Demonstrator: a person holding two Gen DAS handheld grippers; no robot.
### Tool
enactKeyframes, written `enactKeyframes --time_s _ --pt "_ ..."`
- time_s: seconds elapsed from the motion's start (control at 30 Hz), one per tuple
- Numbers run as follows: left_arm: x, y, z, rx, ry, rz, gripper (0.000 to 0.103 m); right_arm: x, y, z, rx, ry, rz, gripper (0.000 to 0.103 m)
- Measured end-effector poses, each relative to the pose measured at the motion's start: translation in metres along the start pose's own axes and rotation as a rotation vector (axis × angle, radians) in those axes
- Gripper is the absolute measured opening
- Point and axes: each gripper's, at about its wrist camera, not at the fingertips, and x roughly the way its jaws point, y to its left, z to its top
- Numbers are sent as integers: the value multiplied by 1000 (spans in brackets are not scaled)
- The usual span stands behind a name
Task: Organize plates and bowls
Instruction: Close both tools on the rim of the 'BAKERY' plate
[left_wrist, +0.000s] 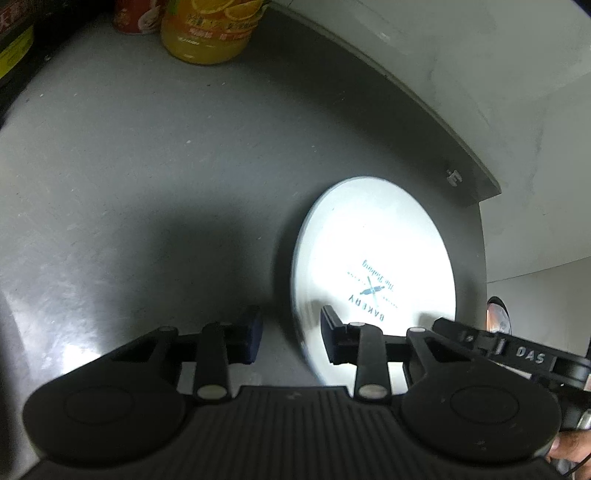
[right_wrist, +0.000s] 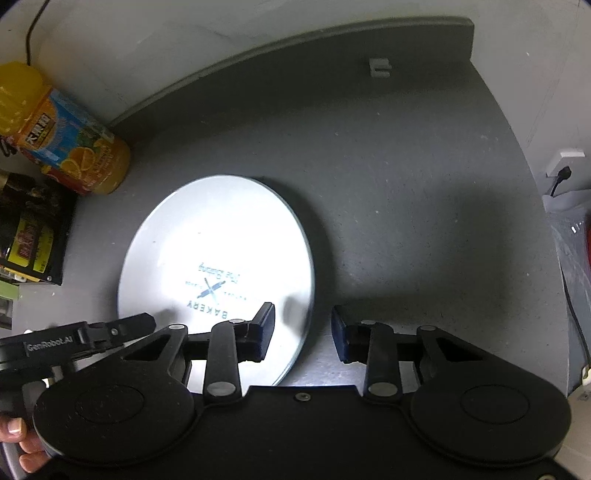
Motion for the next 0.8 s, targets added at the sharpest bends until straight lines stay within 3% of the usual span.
enactKeyframes --time_s 0.1,0.37,0.8 --pt "2 -4 2 8 -2 3 30 6 -3 -2 1 3 15 29" --pt "7 1 4 -21 -15 -22 10 10 -4 -5 -26 -32 63 22" --pt "-7 5 8 -22 -42 -37 8 -20 7 -13 -134 -98 68 13"
